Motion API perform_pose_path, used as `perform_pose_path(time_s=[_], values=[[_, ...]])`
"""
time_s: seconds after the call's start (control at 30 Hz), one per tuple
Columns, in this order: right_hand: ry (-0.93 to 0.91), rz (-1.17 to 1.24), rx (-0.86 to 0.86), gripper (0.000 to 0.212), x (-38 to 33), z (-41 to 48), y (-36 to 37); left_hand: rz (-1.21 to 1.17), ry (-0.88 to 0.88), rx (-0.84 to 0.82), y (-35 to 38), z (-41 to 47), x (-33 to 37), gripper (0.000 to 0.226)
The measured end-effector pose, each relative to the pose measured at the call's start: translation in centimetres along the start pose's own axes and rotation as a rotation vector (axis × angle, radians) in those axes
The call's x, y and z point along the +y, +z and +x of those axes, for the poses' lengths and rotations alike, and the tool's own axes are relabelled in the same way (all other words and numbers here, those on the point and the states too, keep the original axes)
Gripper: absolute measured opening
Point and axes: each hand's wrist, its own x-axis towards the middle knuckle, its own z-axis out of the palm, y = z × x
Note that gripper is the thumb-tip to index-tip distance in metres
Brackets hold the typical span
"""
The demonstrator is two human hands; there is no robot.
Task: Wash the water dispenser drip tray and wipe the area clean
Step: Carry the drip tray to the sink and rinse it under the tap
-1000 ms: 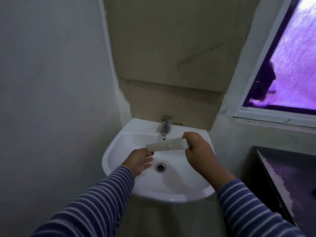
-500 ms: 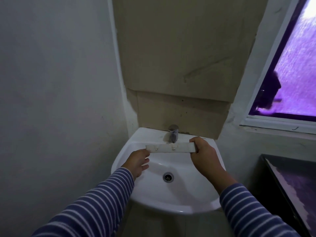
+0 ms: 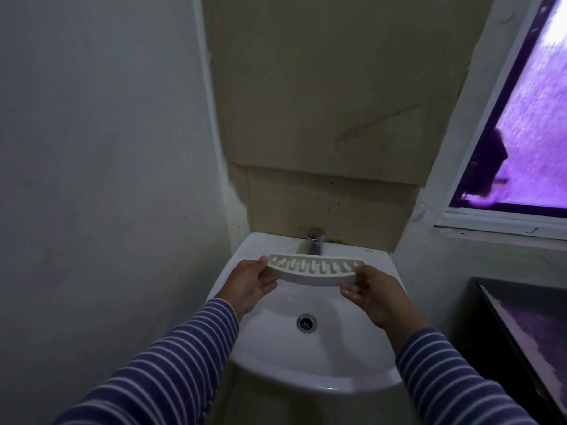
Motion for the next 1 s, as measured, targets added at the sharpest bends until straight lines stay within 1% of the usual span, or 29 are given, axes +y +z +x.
perform_pose_path(time_s=[0.1,0.3,0.37,0.43,0.5,0.6,0.67,0.73,0.8,0.87,1.0], values=[[0.05,0.039,0.016,0.007,0.2,0.4,0.0,-0.045,-0.01,0.027,0.1,0.2,0.2,0.018],[0.002,-0.098,0.024,0.013,-0.1,1.0,0.5,-0.069,-0.043,0.042,-0.3,0.6,0.2,0.015],[-0.068,-0.187,0.021,0.013,-0.4,0.8,0.7,-0.05,-0.055,0.045,-0.4,0.6,0.2,0.014],[-0.183,-0.261,-0.011,0.014,-0.9,0.4,1.2,-0.041,-0.057,0.043,-0.4,0.7,0.1,0.014],[-0.311,-0.335,-0.05,0.019,-1.6,-0.3,1.8,-0.058,-0.037,0.033,-0.2,0.6,0.0,0.015],[-0.499,-0.58,-0.05,0.024,-2.5,-1.7,2.9,-0.078,0.003,0.003,0.2,0.6,-0.2,0.019],[-0.605,-0.751,-0.039,0.026,-2.8,-2.1,3.5,-0.044,0.026,-0.025,0.5,0.6,-0.1,0.02],[-0.698,-0.916,-0.03,0.02,-3.1,-2.2,3.7,0.017,0.043,-0.042,0.6,0.6,-0.1,0.019],[-0.739,-1.031,-0.035,0.013,-3.3,-2.1,3.8,0.078,0.059,-0.041,0.4,0.5,0.0,0.02],[-0.74,-1.088,-0.037,0.014,-3.4,-1.9,3.7,0.16,0.075,-0.018,0.2,0.4,0.0,0.021],[-0.8,-1.085,0.001,0.018,-3.0,-1.9,3.5,0.374,0.158,0.034,0.1,0.3,0.1,0.03]])
